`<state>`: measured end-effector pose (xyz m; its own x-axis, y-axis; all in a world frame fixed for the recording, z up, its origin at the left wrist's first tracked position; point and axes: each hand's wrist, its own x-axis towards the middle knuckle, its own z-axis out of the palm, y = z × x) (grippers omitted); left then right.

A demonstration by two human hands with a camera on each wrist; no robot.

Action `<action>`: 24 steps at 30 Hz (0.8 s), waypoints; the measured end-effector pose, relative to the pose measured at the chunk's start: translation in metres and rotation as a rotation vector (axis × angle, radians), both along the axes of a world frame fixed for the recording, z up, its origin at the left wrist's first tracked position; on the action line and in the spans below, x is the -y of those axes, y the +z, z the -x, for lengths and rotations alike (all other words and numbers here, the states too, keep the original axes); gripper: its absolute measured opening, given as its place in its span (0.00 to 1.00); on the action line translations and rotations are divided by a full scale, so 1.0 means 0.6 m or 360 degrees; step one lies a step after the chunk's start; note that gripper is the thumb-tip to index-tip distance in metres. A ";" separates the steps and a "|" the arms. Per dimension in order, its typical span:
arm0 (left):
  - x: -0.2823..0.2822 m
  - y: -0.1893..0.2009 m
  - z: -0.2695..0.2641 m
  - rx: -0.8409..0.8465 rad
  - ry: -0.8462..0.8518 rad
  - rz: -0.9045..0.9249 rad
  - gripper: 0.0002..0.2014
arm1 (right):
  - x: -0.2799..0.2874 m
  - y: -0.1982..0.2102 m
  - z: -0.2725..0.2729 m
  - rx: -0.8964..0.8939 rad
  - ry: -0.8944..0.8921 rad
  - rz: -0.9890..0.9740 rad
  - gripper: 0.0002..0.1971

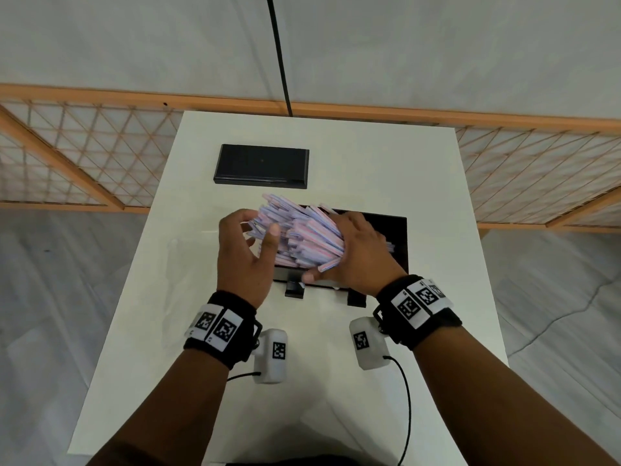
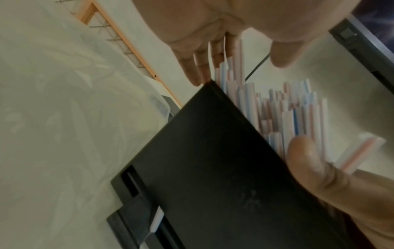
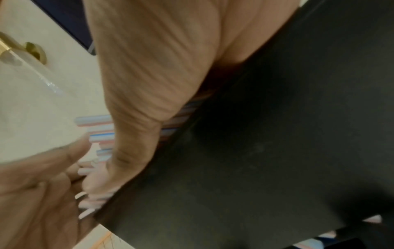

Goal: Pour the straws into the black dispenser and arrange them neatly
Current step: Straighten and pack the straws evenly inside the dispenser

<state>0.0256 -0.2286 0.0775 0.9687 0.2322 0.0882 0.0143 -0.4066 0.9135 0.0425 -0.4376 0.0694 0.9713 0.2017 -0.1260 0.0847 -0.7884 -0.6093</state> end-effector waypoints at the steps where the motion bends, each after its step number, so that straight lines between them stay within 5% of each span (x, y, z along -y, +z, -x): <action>1: -0.001 0.004 -0.006 -0.0022 0.0018 0.0042 0.22 | -0.001 0.002 -0.003 -0.0029 -0.0021 -0.0065 0.59; 8: 0.004 -0.010 -0.059 -0.0423 -0.0088 0.0283 0.32 | -0.006 0.023 -0.031 -0.0302 -0.0004 -0.0011 0.45; 16: 0.020 -0.027 -0.055 -0.0129 0.0160 0.0270 0.11 | 0.004 0.041 -0.042 -0.0495 0.0155 -0.0054 0.34; 24: 0.011 -0.036 -0.054 -0.0163 0.0100 0.0349 0.18 | -0.002 0.042 -0.057 -0.0482 0.0199 0.0003 0.36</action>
<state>0.0583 -0.2350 0.0561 0.9530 0.2950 -0.0690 0.1305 -0.1940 0.9723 0.0765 -0.4362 0.0945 0.8572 0.3165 -0.4062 -0.0040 -0.7846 -0.6199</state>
